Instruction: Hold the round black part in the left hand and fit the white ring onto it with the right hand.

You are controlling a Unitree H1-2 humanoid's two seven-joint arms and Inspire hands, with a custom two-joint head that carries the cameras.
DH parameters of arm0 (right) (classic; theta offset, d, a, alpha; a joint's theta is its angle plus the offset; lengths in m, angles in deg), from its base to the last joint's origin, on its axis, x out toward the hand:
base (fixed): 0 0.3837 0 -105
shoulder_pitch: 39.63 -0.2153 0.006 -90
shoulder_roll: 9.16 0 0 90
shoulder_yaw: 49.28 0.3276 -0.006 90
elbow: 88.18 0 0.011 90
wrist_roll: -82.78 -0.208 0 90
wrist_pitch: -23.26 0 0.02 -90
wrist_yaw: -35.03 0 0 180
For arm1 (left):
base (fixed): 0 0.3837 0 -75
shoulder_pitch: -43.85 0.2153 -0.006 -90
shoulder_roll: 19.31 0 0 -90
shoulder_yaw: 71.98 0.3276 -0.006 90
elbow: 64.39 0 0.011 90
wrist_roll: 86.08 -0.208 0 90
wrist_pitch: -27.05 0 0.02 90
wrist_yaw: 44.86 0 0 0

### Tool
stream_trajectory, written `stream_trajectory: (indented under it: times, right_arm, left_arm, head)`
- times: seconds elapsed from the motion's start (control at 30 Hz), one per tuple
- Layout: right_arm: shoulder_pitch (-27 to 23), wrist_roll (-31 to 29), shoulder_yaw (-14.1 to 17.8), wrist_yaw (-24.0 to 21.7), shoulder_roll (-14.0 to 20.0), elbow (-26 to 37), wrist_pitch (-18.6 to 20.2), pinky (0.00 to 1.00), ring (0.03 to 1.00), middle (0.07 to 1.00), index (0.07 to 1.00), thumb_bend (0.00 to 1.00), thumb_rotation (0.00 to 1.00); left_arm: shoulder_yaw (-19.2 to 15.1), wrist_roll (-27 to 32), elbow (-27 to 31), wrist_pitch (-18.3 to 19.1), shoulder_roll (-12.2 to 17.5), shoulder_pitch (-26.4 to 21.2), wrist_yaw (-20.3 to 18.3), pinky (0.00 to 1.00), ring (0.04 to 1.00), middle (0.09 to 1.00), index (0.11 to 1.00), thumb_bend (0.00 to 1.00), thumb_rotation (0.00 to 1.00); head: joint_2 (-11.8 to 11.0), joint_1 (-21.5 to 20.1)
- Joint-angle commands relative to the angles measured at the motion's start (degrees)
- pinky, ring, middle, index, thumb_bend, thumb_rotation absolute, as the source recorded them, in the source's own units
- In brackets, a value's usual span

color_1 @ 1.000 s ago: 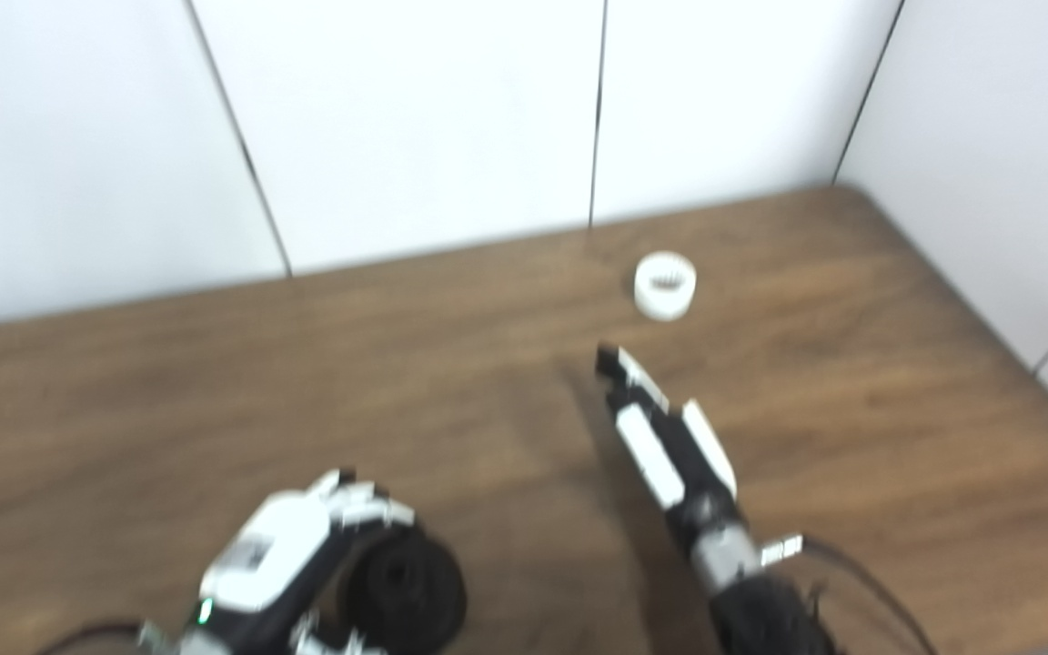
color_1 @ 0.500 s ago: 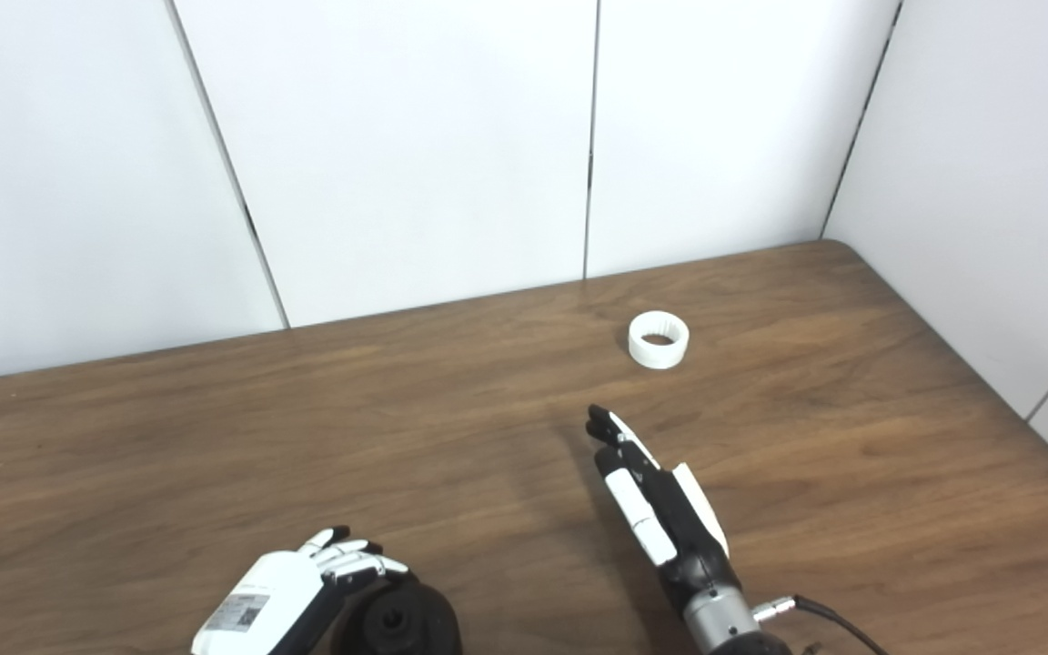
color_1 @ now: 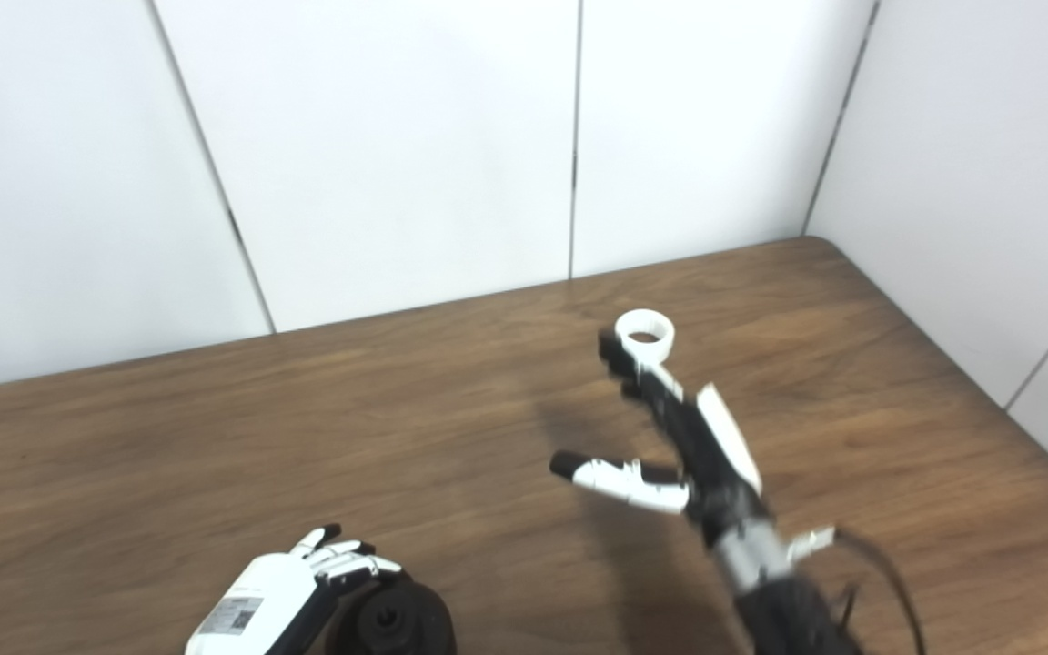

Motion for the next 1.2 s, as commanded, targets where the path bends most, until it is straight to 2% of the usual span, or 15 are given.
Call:
stream_trajectory:
  times: [0.0,0.1,0.2,0.3,0.4,0.53,0.7,0.9,1.17]
  right_arm:
    - [-5.1,3.8,0.6,-2.7,3.9,2.1,3.1,0.87,0.905,0.905,0.903,0.91,0.31]
    - [-9.2,7.4,-0.1,-6.1,8.1,1.0,6.5,0.85,0.906,0.916,0.900,0.93,0.32]
    - [-13.5,10.3,0.0,-10.5,11.6,-1.6,8.1,0.88,0.935,0.934,0.901,0.95,0.29]
    - [-17.4,13.3,0.4,-14.7,13.6,-5.2,8.2,0.92,0.958,0.943,0.894,0.98,0.27]
    - [-21.3,19.7,0.2,-21.1,15.6,-9.0,8.3,0.99,0.994,0.957,0.898,1.00,0.32]
    - [-25.8,25.6,-0.9,-27.9,17.0,-14.8,8.2,1.00,1.000,0.982,0.876,1.00,0.36]
    - [-30.0,29.4,-4.6,-29.9,18.9,-22.6,8.2,1.00,1.000,0.983,0.864,1.00,0.35]
    - [-34.1,30.7,-7.5,-29.6,19.6,-31.1,8.1,1.00,1.000,0.981,0.863,1.00,0.32]
    - [-36.5,31.2,-10.6,-28.8,19.8,-38.0,7.9,1.00,1.000,0.980,0.868,1.00,0.33]
  left_arm:
    - [-0.1,-1.7,-1.2,0.2,1.0,0.4,-0.5,0.97,0.856,0.744,0.480,0.52,0.05]
    - [-0.1,-2.4,-1.0,0.2,1.2,0.4,-0.7,0.95,0.850,0.744,0.480,0.52,0.05]
    - [-0.3,-2.4,-0.6,0.3,1.2,0.5,-1.0,0.94,0.847,0.747,0.480,0.52,0.05]
    - [-0.3,-2.2,-0.5,0.3,1.4,0.5,-1.4,0.94,0.848,0.749,0.480,0.52,0.05]
    - [-0.4,-2.3,-0.1,0.5,1.4,0.7,-1.7,0.94,0.848,0.749,0.480,0.52,0.05]
    - [-0.6,-2.0,0.0,0.5,1.4,0.9,-1.7,0.95,0.850,0.753,0.481,0.52,0.05]
    - [-0.9,-1.8,0.6,0.4,1.7,1.1,-1.9,0.94,0.847,0.755,0.481,0.52,0.05]
    - [-1.0,-2.2,1.2,0.8,1.6,1.3,-2.4,0.93,0.845,0.754,0.481,0.52,0.05]
    - [-1.3,-2.1,2.1,1.1,1.6,1.7,-3.2,0.93,0.849,0.754,0.481,0.52,0.05]
  head:
    - [0.1,-0.1]
    - [0.2,-0.1]
    - [0.3,-0.2]
    - [0.3,-0.2]
    - [0.7,-0.1]
    - [0.7,-0.2]
    - [1.1,-0.6]
    - [1.3,-0.7]
    - [1.7,-0.6]
